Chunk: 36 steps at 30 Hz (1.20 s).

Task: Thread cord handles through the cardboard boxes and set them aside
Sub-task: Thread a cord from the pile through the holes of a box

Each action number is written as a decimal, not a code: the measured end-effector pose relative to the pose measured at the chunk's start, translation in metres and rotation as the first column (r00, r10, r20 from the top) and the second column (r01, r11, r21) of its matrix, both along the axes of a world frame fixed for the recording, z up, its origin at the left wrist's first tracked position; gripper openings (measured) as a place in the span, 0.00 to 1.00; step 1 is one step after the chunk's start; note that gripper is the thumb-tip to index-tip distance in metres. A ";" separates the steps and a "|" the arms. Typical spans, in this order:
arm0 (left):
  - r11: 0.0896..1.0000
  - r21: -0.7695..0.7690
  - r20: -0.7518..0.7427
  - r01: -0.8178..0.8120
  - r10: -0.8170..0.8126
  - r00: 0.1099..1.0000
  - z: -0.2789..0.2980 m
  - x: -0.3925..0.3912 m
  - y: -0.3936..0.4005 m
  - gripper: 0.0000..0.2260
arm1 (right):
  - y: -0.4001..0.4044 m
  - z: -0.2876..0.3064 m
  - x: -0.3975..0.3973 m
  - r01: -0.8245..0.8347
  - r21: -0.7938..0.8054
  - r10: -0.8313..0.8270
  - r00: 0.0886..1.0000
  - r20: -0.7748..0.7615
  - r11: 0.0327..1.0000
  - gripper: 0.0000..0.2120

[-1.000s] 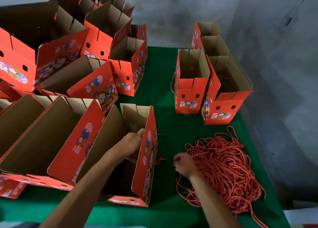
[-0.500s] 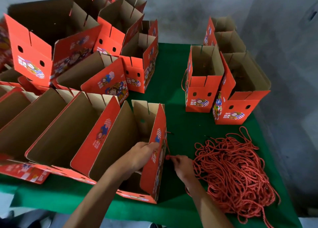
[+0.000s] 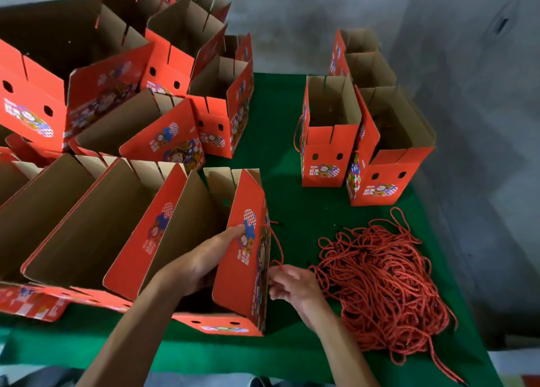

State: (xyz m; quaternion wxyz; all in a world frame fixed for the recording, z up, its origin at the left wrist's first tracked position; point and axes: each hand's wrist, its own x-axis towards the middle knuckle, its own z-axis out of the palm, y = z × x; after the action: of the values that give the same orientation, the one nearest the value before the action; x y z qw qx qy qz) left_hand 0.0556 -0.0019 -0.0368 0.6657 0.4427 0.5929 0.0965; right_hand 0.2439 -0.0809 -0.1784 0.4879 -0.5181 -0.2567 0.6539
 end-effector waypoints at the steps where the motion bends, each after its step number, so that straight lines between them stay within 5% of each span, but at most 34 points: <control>1: 1.000 0.006 -0.005 -0.004 0.004 1.000 0.000 0.000 0.000 0.21 | 0.000 0.004 -0.002 -0.020 0.031 0.019 1.000 0.022 0.999 0.09; 16: 1.000 0.008 0.008 0.009 -0.009 1.000 0.005 -0.008 -0.005 0.24 | -0.010 0.016 -0.024 0.032 0.224 -0.076 0.979 0.191 0.974 0.16; 24: 0.997 -0.072 0.083 0.025 -0.019 0.996 0.001 0.009 0.002 0.43 | -0.011 0.018 -0.031 0.155 0.150 -0.181 0.968 0.176 0.976 0.11; 26: 0.995 -0.023 0.000 0.095 -0.095 0.995 0.001 0.015 -0.001 0.33 | -0.012 0.019 -0.033 0.182 0.147 -0.211 0.954 0.215 0.972 0.10; 29: 0.922 0.108 -0.228 0.371 -0.340 0.912 -0.002 0.024 -0.009 0.15 | -0.017 0.020 -0.030 0.028 0.229 -0.135 0.872 0.470 0.973 0.11; 34: 0.831 0.140 -0.423 0.538 -0.441 0.791 -0.002 0.038 -0.011 0.10 | -0.017 0.020 -0.022 -0.194 0.310 -0.115 0.648 0.753 0.931 0.14; 36: 0.836 0.109 -0.434 0.538 -0.447 0.782 -0.003 0.041 -0.011 0.12 | -0.017 0.019 -0.021 -0.217 0.309 -0.106 0.637 0.763 0.926 0.15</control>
State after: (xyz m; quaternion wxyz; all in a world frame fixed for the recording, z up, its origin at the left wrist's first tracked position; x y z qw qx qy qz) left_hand 0.0961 -0.0124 -0.0400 0.4805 0.6659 0.5610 -0.1050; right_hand 0.2226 -0.0976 -0.1598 0.4004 -0.6352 -0.5749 0.3250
